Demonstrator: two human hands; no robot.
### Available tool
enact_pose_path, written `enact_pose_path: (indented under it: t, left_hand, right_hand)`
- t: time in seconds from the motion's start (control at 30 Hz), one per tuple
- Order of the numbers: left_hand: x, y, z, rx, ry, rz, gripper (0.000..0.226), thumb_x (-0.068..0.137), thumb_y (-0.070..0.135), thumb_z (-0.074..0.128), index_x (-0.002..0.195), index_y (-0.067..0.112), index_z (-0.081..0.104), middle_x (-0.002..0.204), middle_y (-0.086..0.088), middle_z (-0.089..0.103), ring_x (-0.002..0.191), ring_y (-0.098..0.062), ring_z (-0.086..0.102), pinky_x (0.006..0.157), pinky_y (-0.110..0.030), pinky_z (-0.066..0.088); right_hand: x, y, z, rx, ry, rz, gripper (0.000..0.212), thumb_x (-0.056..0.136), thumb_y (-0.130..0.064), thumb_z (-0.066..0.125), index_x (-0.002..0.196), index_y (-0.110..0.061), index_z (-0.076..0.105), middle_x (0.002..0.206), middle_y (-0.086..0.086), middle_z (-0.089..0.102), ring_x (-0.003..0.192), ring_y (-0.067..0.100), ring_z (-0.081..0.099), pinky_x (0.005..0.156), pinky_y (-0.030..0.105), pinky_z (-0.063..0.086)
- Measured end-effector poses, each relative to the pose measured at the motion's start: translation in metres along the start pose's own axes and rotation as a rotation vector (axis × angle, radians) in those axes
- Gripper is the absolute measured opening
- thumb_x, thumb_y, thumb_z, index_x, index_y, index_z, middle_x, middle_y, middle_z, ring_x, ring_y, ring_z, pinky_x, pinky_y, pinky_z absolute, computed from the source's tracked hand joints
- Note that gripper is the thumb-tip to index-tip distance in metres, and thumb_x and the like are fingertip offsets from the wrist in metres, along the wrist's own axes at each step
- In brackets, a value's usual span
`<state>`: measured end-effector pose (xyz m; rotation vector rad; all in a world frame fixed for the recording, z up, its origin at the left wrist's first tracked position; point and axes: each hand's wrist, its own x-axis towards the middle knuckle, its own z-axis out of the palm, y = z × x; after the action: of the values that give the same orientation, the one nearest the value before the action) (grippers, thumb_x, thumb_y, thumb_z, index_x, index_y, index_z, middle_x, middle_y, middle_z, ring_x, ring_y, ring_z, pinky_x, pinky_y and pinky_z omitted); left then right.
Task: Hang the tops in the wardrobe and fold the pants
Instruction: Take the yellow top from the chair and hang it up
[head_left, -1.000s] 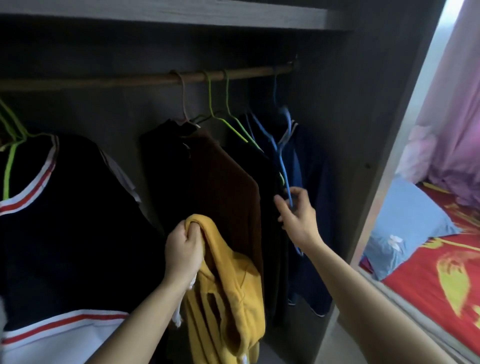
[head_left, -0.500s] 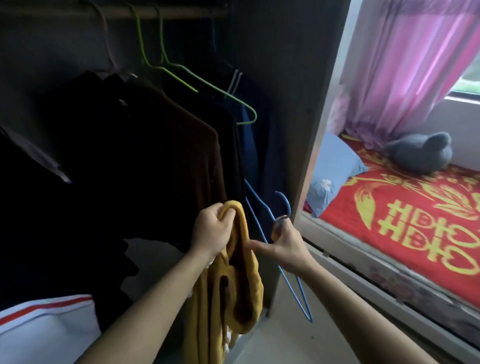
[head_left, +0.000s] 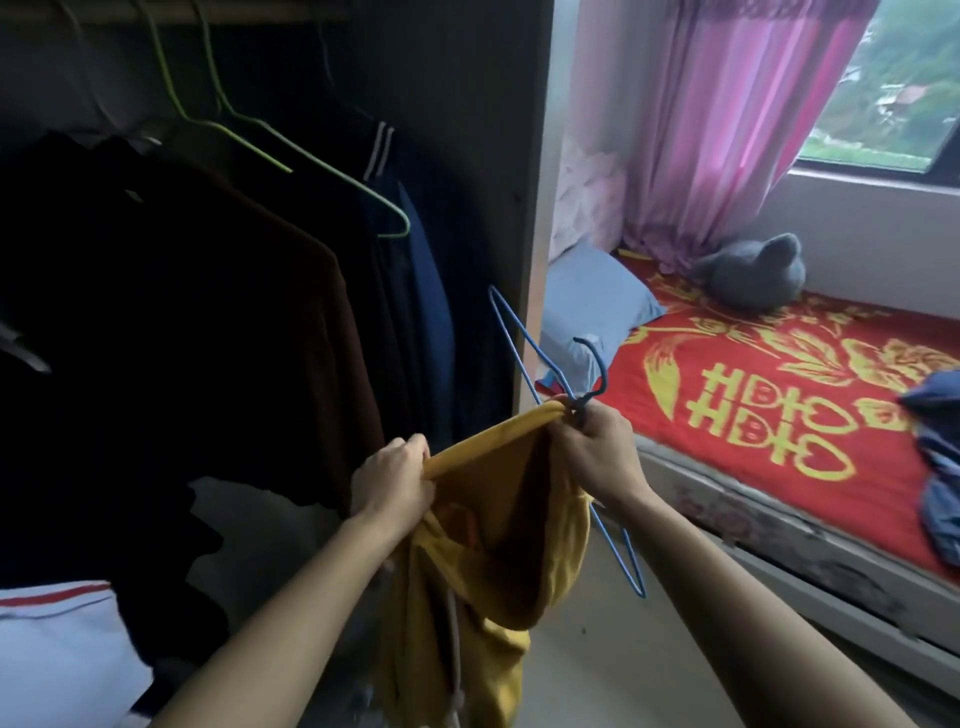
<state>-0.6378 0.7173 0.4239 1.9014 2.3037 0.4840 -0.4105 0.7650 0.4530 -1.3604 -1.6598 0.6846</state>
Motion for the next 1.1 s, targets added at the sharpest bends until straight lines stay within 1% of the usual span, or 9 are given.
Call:
enact_pose_path:
  t: [0.13, 0.27, 0.33, 0.43, 0.6, 0.73, 0.9, 1.0, 1.1]
  left_hand:
    - [0.006, 0.027, 0.007, -0.183, -0.036, -0.086, 0.018, 0.087, 0.023, 0.056, 0.070, 0.024, 0.062, 0.063, 0.007, 0.062, 0.061, -0.017, 0.061, 0.052, -0.028, 0.049]
    - [0.010, 0.058, 0.009, -0.266, -0.008, -0.043, 0.021, 0.084, 0.019, 0.060, 0.063, 0.018, 0.062, 0.055, 0.004, 0.059, 0.055, -0.015, 0.057, 0.046, -0.029, 0.039]
    - [0.011, 0.066, 0.012, -0.256, 0.062, -0.057, 0.025, 0.087, 0.018, 0.059, 0.062, 0.017, 0.057, 0.054, 0.005, 0.055, 0.051, -0.014, 0.052, 0.044, -0.027, 0.029]
    - [0.020, 0.078, 0.017, -0.293, 0.131, -0.103, 0.024, 0.083, 0.015, 0.058, 0.061, 0.015, 0.049, 0.055, 0.003, 0.053, 0.053, -0.020, 0.048, 0.046, -0.030, 0.025]
    - [0.031, 0.100, 0.025, -0.246, 0.118, -0.110, 0.020, 0.084, 0.012, 0.052, 0.065, 0.018, 0.052, 0.061, 0.003, 0.056, 0.054, -0.016, 0.050, 0.046, -0.025, 0.028]
    - [0.047, 0.097, 0.029, -0.242, 0.114, -0.202, 0.019, 0.085, 0.012, 0.052, 0.067, 0.018, 0.051, 0.066, 0.000, 0.057, 0.060, -0.022, 0.050, 0.054, -0.028, 0.034]
    - [0.066, 0.080, 0.019, -0.231, 0.125, -0.358, 0.011, 0.088, 0.010, 0.049, 0.080, 0.011, 0.056, 0.082, -0.006, 0.059, 0.076, -0.028, 0.055, 0.066, -0.035, 0.038]
    - [0.077, 0.070, 0.013, -0.213, 0.154, -0.429, 0.017, 0.085, 0.011, 0.047, 0.091, 0.004, 0.062, 0.100, -0.019, 0.065, 0.097, -0.041, 0.060, 0.079, -0.040, 0.046]
    - [0.079, 0.068, 0.007, -0.233, 0.180, -0.449, 0.019, 0.084, 0.011, 0.047, 0.091, 0.003, 0.063, 0.102, -0.022, 0.067, 0.098, -0.043, 0.061, 0.081, -0.041, 0.049]
  right_hand:
    - [-0.004, 0.023, -0.021, -0.013, 0.006, 0.073, 0.010, 0.083, -0.019, 0.060, 0.084, -0.019, 0.070, 0.079, -0.006, 0.069, 0.079, 0.013, 0.064, 0.074, 0.040, 0.054]
    - [-0.006, 0.036, -0.052, -0.011, 0.016, 0.052, 0.010, 0.083, -0.017, 0.064, 0.090, -0.020, 0.071, 0.074, -0.005, 0.066, 0.073, 0.016, 0.061, 0.069, 0.039, 0.051]
    - [-0.007, 0.042, -0.068, 0.006, -0.033, 0.036, 0.006, 0.085, -0.022, 0.067, 0.090, -0.019, 0.068, 0.064, -0.008, 0.054, 0.062, 0.013, 0.051, 0.062, 0.037, 0.044]
    - [-0.008, 0.047, -0.089, 0.066, -0.001, 0.013, 0.022, 0.096, -0.037, 0.061, 0.083, -0.019, 0.063, 0.060, -0.009, 0.042, 0.057, 0.005, 0.041, 0.059, 0.036, 0.039]
    - [-0.004, 0.051, -0.114, 0.029, 0.095, -0.033, 0.036, 0.102, -0.034, 0.050, 0.091, -0.004, 0.067, 0.068, 0.011, 0.062, 0.062, 0.018, 0.051, 0.065, 0.042, 0.045]
    - [-0.001, 0.054, -0.123, 0.153, 0.082, -0.025, 0.028, 0.102, -0.031, 0.050, 0.104, -0.016, 0.074, 0.051, -0.018, 0.051, 0.053, -0.001, 0.048, 0.060, 0.026, 0.036]
    - [-0.006, 0.054, -0.124, 0.297, -0.094, -0.001, 0.028, 0.104, -0.026, 0.048, 0.098, -0.014, 0.073, 0.042, -0.018, 0.040, 0.040, 0.000, 0.040, 0.048, 0.010, 0.029]
    - [-0.011, 0.054, -0.124, 0.202, -0.283, 0.018, 0.028, 0.104, -0.023, 0.049, 0.094, -0.013, 0.074, 0.042, -0.021, 0.046, 0.043, -0.003, 0.047, 0.048, 0.010, 0.032]
    - [-0.013, 0.056, -0.114, 0.041, -0.451, 0.008, 0.029, 0.102, -0.029, 0.052, 0.087, -0.024, 0.076, 0.048, -0.015, 0.048, 0.047, 0.001, 0.045, 0.052, 0.014, 0.031]
